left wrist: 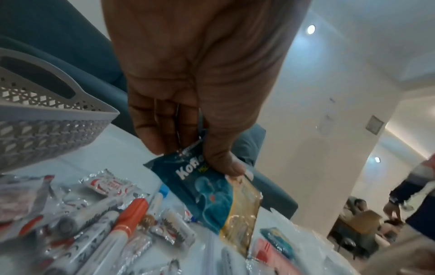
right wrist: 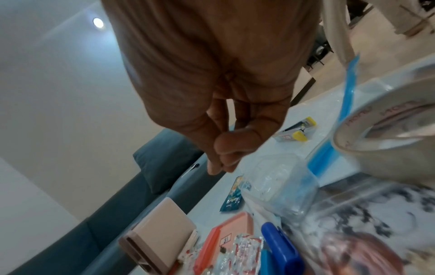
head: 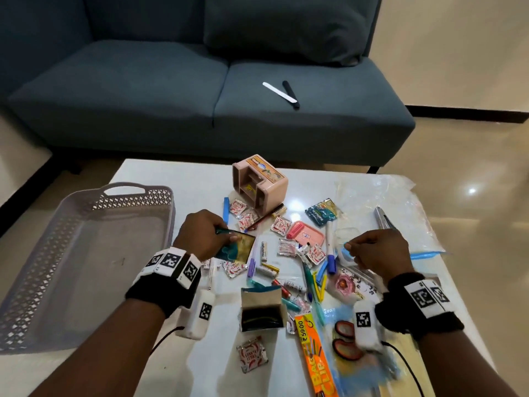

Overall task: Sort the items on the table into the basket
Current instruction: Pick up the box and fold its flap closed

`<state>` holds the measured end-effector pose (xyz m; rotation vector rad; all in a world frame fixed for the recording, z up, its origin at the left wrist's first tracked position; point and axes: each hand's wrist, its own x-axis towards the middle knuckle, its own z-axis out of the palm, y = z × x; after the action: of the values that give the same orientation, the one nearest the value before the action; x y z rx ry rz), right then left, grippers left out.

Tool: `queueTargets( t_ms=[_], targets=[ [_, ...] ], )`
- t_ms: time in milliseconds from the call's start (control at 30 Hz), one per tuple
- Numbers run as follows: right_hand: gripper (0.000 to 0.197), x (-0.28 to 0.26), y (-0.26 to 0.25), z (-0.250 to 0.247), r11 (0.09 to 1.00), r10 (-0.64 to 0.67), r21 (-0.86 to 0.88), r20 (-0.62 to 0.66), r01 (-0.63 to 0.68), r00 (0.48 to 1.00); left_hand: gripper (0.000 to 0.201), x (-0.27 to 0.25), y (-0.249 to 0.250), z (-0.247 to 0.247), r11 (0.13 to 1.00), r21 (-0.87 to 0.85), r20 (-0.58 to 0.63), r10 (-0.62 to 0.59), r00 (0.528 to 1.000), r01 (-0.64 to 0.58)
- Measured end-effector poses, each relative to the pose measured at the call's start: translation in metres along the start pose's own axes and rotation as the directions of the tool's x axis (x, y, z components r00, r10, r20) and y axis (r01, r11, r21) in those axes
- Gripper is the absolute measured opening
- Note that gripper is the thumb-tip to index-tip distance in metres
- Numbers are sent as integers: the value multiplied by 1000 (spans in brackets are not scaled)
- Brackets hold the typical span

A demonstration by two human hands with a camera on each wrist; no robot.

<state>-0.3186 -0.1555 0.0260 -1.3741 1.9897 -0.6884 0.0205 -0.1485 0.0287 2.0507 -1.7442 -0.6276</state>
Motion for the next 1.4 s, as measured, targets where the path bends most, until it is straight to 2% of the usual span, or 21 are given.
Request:
queueTargets(
  t_ms=[67, 167, 267, 367, 467, 600, 700, 800, 867, 933, 1033, 1100, 1200, 1267, 1333, 1400],
  targets=[
    [9, 20, -18, 9, 982, -58, -178, 12, 59, 998, 26, -4, -3, -7, 997, -75, -51, -31, 998, 28],
    [17, 59, -43, 32, 911, -105, -399, 22, 105, 994, 24, -13, -7, -11, 990, -137, -146, -65, 987, 45],
    [31, 86, -62, 59, 848, -94, -520, 51, 107, 994, 25, -26, -7, -11, 977, -198, -221, -124, 968, 80],
    [34, 97, -72, 83, 775, -89, -619, 99, 131, 991, 22, -33, -8, -12, 940, -326, -222, -181, 958, 102],
    [36, 103, -69, 100, 731, -59, -674, 95, 108, 994, 21, -38, -10, -14, 891, -445, -237, -211, 948, 87],
    [34, 114, -71, 110, 699, -82, -705, 86, 119, 993, 21, -41, -19, -14, 906, -415, -328, -239, 914, 87],
    [28, 114, -77, 114, 642, -129, -749, 109, 167, 986, 20, -42, -20, -9, 897, -432, -326, -251, 912, 92],
    [25, 109, -80, 116, 573, -169, -781, 185, 249, 968, 13, -42, -14, -5, 885, -455, -306, -263, 915, 102],
    [23, 103, -84, 113, 569, -169, -777, 211, 270, 963, 17, -43, -8, -4, 889, -449, -305, -247, 920, 90],
    [22, 97, -89, 103, 628, -153, -739, 189, 244, 970, 24, -44, -4, 0, 888, -451, -269, -230, 935, 89],
    [24, 82, -99, 78, 788, -107, -597, 112, 153, 988, 24, -50, -3, 8, 863, -486, -152, -239, 959, 138],
    [19, 61, -105, 59, 843, -128, -511, 109, 166, 986, 22, -55, -2, 15, 879, -455, -129, -221, 967, 140],
    [12, 14, -104, 31, 966, -156, -197, 75, 168, 985, 21, -68, 7, 18, 913, -404, -132, -126, 983, 62],
    [9, -20, -104, 16, 995, -97, 35, 44, 96, 994, 29, -78, 13, 15, 932, -361, -116, -25, 993, -18],
    [14, -46, -99, 3, 973, -91, 219, 64, 75, 994, 31, -88, 16, 8, 947, -306, -136, 54, 989, -94],
    [22, -69, -92, -6, 929, -81, 366, 66, 51, 995, 28, -99, 15, 2, 956, -267, -183, 75, 980, -123]
  ],
)
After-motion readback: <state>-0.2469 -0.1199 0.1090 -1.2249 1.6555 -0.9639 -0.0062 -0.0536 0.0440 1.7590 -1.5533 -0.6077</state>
